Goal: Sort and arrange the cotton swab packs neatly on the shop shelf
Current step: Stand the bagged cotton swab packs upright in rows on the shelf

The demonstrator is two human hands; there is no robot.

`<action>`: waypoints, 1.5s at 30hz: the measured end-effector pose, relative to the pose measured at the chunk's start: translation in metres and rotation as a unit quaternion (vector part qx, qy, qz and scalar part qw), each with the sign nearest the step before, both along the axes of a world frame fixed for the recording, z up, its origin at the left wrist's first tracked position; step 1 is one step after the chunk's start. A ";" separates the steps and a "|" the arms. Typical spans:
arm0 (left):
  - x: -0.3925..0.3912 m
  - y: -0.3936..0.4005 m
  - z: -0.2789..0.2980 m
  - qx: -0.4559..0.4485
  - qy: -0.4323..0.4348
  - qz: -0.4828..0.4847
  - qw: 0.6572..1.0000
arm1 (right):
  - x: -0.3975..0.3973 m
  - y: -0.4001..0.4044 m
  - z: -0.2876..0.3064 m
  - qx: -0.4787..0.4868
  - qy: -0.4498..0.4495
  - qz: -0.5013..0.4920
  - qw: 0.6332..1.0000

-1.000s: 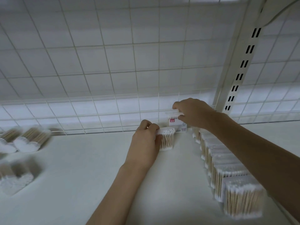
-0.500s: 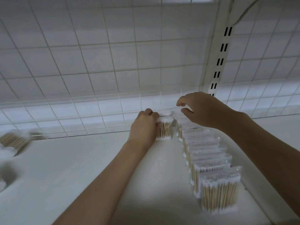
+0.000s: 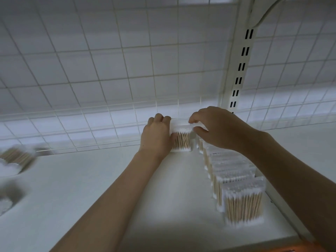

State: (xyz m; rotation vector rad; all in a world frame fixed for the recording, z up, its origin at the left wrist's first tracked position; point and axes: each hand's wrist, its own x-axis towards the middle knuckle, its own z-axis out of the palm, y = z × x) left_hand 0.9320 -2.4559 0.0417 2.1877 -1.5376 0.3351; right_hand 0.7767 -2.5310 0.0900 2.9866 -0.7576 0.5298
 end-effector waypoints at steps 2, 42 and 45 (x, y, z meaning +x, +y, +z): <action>0.006 0.015 0.003 0.000 -0.002 0.013 1.000 | 0.011 0.010 0.001 -0.003 0.007 0.006 1.000; 0.301 0.530 0.008 -0.020 0.072 0.279 0.957 | 0.375 0.435 -0.055 0.165 -0.110 0.178 0.964; 0.301 0.535 0.007 -0.021 0.079 0.292 0.953 | 0.375 0.436 -0.060 0.165 -0.110 0.192 0.961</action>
